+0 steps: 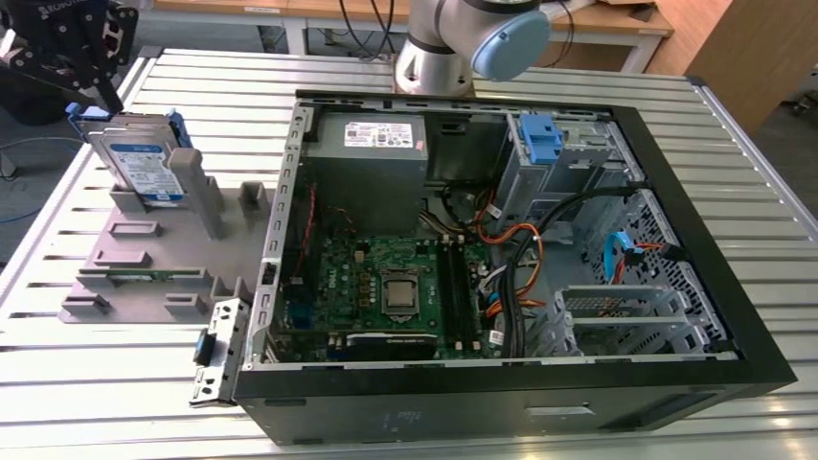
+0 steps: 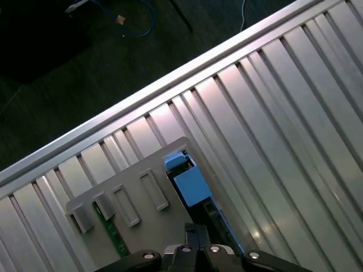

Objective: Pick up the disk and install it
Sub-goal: 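Pick up the disk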

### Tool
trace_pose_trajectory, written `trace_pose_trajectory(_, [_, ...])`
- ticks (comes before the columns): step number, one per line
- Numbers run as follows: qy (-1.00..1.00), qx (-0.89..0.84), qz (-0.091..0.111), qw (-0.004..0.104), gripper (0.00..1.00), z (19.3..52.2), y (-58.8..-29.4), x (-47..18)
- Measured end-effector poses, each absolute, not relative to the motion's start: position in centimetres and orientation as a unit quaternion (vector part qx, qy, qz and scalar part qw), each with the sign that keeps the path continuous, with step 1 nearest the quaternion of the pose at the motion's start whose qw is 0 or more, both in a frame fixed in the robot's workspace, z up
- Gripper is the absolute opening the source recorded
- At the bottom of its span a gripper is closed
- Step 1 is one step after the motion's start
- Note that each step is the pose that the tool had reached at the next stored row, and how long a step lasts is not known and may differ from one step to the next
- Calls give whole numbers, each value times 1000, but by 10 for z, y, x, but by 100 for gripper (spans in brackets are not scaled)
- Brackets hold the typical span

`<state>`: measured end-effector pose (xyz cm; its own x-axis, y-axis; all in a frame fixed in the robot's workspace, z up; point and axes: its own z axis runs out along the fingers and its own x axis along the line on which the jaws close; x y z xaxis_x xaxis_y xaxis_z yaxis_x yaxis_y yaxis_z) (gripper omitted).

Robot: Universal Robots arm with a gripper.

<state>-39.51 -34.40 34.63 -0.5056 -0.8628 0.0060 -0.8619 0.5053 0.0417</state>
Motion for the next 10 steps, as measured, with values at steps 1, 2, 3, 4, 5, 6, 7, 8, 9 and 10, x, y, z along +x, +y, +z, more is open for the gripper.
trace_pose_trajectory(1, [-863, 505, -16, 13, 11, 346, -344, -395])
trace_pose_trajectory(2, [-858, 513, -16, 13, 11, 346, -344, -395])
trace_pose_trajectory(3, [-853, 521, -16, 13, 11, 346, -344, -395])
trace_pose_trajectory(4, [-849, 529, -16, 14, 11, 346, -344, -395])
trace_pose_trajectory(5, [-844, 536, -16, 14, 11, 346, -344, -395])
trace_pose_trajectory(6, [-839, 544, -16, 14, 11, 346, -344, -395])
trace_pose_trajectory(7, [-834, 551, -16, 14, 11, 346, -344, -395])
trace_pose_trajectory(8, [-829, 559, -16, 14, 11, 346, -344, -395])
trace_pose_trajectory(9, [-824, 566, -15, 14, 11, 346, -344, -395])
trace_pose_trajectory(10, [-819, 574, -15, 14, 11, 346, -344, -395])
